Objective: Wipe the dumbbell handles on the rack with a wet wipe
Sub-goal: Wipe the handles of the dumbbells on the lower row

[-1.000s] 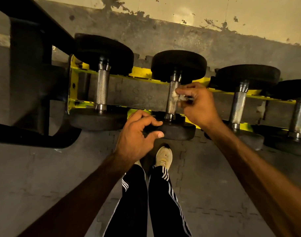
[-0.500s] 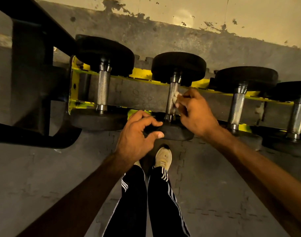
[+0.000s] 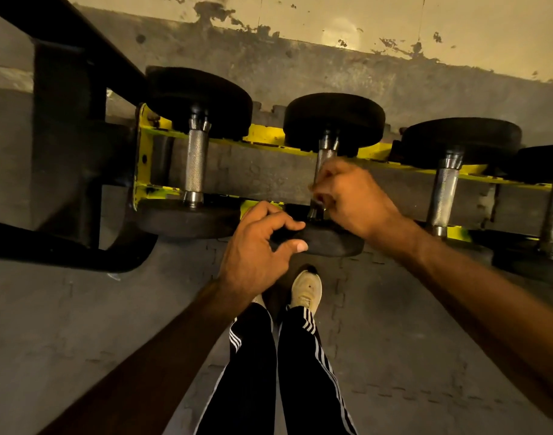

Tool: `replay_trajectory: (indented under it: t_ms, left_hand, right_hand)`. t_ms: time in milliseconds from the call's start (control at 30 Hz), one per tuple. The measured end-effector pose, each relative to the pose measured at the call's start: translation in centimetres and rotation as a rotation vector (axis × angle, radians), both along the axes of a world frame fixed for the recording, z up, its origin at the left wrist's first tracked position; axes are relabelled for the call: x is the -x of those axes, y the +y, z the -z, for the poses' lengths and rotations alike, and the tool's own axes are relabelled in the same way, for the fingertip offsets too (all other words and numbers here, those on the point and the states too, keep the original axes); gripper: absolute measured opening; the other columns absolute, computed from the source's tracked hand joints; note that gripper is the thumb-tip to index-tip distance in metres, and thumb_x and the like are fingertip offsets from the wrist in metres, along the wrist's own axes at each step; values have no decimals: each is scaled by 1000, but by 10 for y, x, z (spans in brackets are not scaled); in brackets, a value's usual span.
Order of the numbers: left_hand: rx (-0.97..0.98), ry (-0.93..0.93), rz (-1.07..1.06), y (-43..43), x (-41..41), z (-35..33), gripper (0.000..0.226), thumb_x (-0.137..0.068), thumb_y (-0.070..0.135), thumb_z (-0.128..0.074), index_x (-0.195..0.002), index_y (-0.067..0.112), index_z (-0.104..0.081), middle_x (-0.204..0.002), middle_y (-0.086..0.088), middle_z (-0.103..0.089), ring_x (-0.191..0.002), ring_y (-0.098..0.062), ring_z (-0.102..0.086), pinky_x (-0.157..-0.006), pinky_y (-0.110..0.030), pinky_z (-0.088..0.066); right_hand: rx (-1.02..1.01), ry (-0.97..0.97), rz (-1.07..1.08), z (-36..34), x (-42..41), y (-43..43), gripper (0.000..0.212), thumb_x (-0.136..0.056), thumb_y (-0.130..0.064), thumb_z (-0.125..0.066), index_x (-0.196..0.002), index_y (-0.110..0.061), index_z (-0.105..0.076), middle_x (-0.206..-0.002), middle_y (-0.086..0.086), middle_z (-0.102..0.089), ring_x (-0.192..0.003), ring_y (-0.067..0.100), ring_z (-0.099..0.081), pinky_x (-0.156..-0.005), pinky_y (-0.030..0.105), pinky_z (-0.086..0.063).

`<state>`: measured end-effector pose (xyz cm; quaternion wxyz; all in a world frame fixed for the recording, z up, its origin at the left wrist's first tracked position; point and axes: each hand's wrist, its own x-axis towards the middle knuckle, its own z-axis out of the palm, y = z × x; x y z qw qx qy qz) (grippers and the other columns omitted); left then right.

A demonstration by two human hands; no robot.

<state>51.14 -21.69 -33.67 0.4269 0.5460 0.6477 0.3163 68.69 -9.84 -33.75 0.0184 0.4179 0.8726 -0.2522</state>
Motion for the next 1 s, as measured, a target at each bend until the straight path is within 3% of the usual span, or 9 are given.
replay_trajectory:
  t_ms: [67, 200, 400, 500, 600, 700, 800, 933, 1000]
  left_hand:
    - [1, 4, 9, 1, 0, 0, 28, -72, 24, -81, -98, 17, -76, -100, 2, -61, -99, -18, -62, -87, -43, -54]
    - [-4, 3, 5, 0, 1, 1, 29, -71, 24, -81, -99, 17, -76, -101, 2, -61, -98, -19, -62, -87, -44, -54]
    - [-14, 9, -6, 2, 0, 1, 28, -70, 24, -82, -96, 17, -76, -99, 0, -61, -96, -21, -63, -86, -44, -53]
    - [-7, 10, -1, 1, 0, 1, 28, -71, 25, -82, -97, 18, -76, -100, 1, -61, -97, -20, -63, -87, -44, -53]
    - [6, 8, 2, 2, 0, -1, 28, -71, 26, -81, -98, 19, -76, -100, 2, -60, -98, -19, -62, -88, -41, -54]
    - [-6, 17, -6, 4, 0, -2, 28, -69, 26, -81, -96, 18, -77, -96, 2, -60, -93, -18, -61, -85, -40, -53]
    - [-11, 26, -6, 4, -1, -3, 28, -68, 26, -81, -95, 17, -77, -95, 4, -60, -91, -17, -61, -83, -40, -54]
    - [-19, 36, -16, 4, -3, -2, 28, -68, 25, -82, -94, 17, -77, -93, 6, -58, -91, -18, -60, -81, -43, -54]
    - [-10, 35, -17, 5, -3, -3, 27, -67, 25, -82, -93, 18, -77, -93, 8, -58, -91, -18, -60, -82, -43, -55]
  right_hand:
    - [-16, -120, -73, -5, 2, 4, 21, -89, -9, -64, -108, -6, -72, -118, 13, -57, -104, 31, -59, -80, 36, -51]
    - [-223, -262, 112, -11, 25, 21, 26, -89, 0, -60, -114, 5, -66, -127, 22, -51, -118, 39, -49, -77, 40, -50]
    - [-57, -434, -212, -25, 48, 3, 24, -93, -4, -55, -115, -2, -64, -131, 18, -47, -124, 35, -45, -87, 44, -49]
    - [-103, -297, -99, -13, 35, 25, 24, -90, 0, -55, -110, 0, -66, -122, 18, -52, -111, 37, -54, -83, 41, -49]
    - [-61, 32, 385, 1, 13, 24, 19, -88, -4, -63, -105, -7, -71, -109, 6, -59, -94, 22, -58, -74, 20, -47]
    - [108, 307, 741, 7, 3, -10, 15, -86, -6, -71, -90, -20, -70, -92, -5, -66, -84, 3, -62, -72, 12, -51]
    - [425, 574, 1031, 14, 0, -10, 27, -83, -1, -74, -78, -28, -68, -87, -7, -71, -87, 9, -70, -78, 26, -58]
    - [652, 881, 1483, 28, 7, 28, 26, -83, 7, -71, -78, -18, -68, -95, 5, -72, -96, 26, -70, -76, 36, -61]
    - [815, 915, 1506, 33, 2, 26, 23, -87, 2, -68, -84, -21, -69, -100, 6, -73, -97, 25, -71, -78, 39, -60]
